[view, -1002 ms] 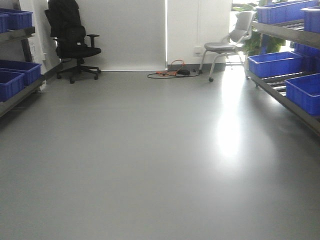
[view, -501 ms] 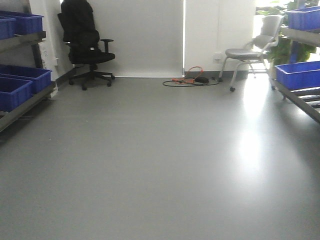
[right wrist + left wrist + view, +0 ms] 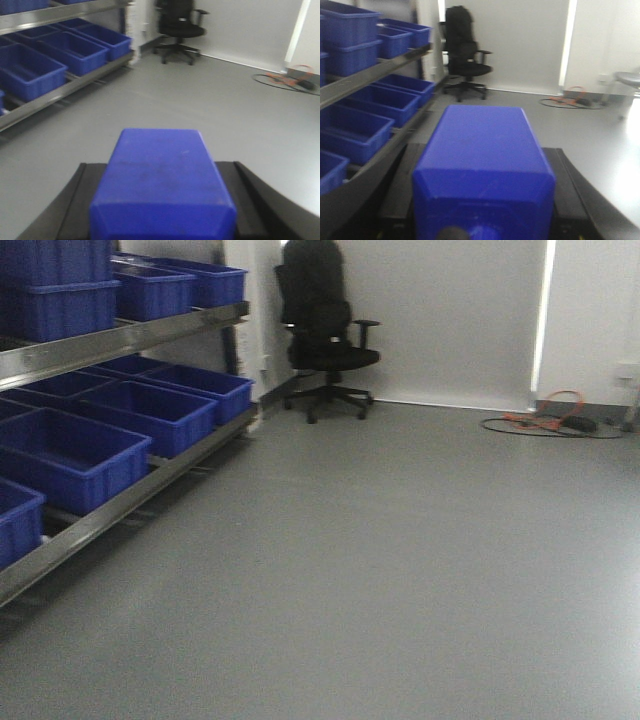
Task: Pick and sort blue part to right shelf
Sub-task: 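Drive the base down the aisle to the rack of blue bins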
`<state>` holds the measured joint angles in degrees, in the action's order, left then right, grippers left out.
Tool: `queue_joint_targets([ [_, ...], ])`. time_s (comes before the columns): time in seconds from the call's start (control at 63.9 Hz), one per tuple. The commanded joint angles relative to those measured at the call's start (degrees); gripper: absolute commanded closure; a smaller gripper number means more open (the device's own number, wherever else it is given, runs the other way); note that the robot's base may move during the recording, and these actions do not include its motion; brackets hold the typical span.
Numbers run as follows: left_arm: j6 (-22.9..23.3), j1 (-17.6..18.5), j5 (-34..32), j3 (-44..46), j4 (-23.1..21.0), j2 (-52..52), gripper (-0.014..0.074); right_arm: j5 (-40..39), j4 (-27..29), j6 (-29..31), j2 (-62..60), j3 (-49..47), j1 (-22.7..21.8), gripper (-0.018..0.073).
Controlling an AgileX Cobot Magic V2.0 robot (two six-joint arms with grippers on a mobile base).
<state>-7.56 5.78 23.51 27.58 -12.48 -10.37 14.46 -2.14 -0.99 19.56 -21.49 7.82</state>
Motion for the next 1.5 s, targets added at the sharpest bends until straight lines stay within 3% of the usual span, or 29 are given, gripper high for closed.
queue_joint_targets([
  [0.0, 0.0, 0.0, -4.8, 1.6, -0.9, -0.8, 0.0191, -5.3, -0.4, 0.3, 0.4, -1.8, -0.2, 0.0146],
  [1.487, 0.0, 0.0, -4.8, 1.6, -0.9, -0.8, 0.0191, -5.3, -0.4, 0.3, 0.4, -1.8, -0.2, 0.0146],
])
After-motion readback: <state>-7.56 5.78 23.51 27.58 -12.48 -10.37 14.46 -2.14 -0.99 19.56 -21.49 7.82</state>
